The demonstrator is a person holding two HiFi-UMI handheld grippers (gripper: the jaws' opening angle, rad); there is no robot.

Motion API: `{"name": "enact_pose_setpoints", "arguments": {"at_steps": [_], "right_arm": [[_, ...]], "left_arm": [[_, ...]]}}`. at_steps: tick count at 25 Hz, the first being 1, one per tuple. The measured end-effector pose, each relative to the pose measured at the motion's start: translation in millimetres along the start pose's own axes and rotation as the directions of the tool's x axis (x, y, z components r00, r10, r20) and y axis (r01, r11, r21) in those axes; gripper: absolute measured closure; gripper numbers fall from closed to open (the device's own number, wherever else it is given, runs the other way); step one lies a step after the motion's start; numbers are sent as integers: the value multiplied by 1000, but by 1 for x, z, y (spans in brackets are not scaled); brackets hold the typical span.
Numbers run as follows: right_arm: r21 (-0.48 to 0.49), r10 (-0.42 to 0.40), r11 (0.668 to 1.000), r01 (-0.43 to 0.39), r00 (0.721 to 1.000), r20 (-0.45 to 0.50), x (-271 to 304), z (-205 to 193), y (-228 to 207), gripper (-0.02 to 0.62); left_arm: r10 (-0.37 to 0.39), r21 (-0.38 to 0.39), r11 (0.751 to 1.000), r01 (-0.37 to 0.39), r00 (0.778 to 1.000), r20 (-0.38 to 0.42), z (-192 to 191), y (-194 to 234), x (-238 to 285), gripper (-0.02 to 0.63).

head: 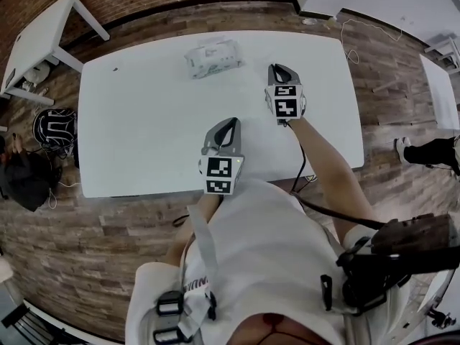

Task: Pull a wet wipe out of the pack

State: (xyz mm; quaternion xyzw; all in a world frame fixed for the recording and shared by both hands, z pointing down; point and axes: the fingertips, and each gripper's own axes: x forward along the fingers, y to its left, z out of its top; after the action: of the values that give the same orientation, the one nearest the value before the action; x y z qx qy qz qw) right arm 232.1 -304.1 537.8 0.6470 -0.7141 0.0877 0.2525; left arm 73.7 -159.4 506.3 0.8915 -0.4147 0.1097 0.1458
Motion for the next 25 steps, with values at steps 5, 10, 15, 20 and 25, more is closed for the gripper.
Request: {"name": "enact_pose_setpoints", "arguments": {"at_steps": [5, 10, 15, 20, 25], "right_arm": [[27, -21, 999, 22, 999, -40, -19, -30, -5, 577], [51, 0, 999, 5, 996, -93, -29, -63, 5, 577], [52, 20, 999, -13, 989, -145, -35, -87, 20, 577], [31, 35, 999, -30, 980, -195, -37, -103, 30, 577], [13, 52, 999, -51, 970, -238, -35, -118, 38, 577]], "left_arm": [[-35, 11, 999, 35, 999, -3, -2, -12, 2, 604], [-39, 4, 999, 39, 999, -8, -3, -14, 1, 604], [-29, -3, 1000, 29, 1000, -8, -3, -11, -1, 604], [-25, -9, 1000, 25, 1000, -10, -5, -9, -2, 604], [-6, -11, 1000, 6, 1000, -11, -5, -5, -5, 604]]}}
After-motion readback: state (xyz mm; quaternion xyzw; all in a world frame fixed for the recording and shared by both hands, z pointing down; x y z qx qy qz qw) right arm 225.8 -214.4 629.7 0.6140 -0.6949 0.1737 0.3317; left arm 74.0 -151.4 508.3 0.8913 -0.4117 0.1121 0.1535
